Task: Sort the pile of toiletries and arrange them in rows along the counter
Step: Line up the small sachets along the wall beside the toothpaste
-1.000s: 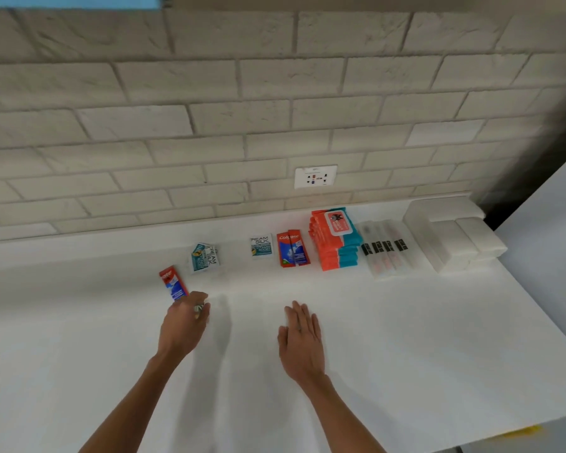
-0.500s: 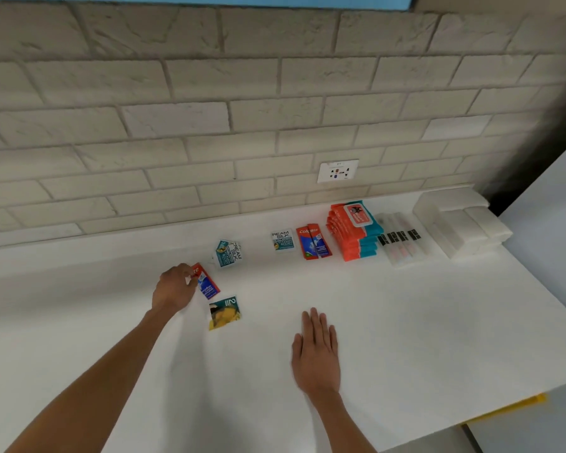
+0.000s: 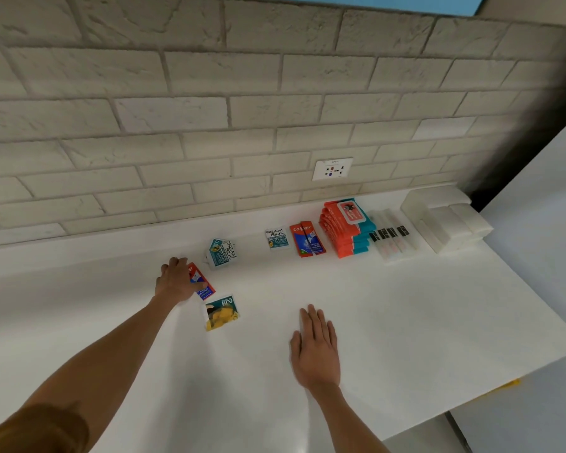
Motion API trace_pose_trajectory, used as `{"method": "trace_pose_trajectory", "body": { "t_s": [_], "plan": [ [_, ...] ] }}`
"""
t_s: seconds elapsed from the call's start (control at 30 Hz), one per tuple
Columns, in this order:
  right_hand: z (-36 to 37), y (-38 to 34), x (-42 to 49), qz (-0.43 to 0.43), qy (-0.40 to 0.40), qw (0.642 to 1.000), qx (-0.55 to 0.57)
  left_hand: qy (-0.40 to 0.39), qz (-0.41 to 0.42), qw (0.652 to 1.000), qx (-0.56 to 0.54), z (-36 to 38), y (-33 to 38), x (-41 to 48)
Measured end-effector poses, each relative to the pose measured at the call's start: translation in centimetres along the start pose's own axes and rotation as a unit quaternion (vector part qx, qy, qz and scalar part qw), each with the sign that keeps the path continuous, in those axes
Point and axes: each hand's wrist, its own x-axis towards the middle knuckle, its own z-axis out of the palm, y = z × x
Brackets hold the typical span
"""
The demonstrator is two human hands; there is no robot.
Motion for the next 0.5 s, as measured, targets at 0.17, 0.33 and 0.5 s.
{"method": "trace_pose_trajectory", "body": {
  "t_s": [0.17, 0.33, 0.5],
  "plan": [
    [-0.1, 0.0, 0.0, -0.003, 0.001, 1.0, -0.002, 0.002, -0.006, 0.999, -0.049, -0.3, -0.2, 0.0],
    [-0.1, -0.1, 0.0, -0.002, 0.005, 1.0, 0.004, 0.039, -0.012, 0.983, -0.179, -1.2, 0.2, -1.1],
    [0.0, -0.2, 0.2, 0.009, 0.011, 0.999, 0.037, 0.063, 0.02, 0.958, -0.279, -2.3, 0.9, -2.9]
  ]
}}
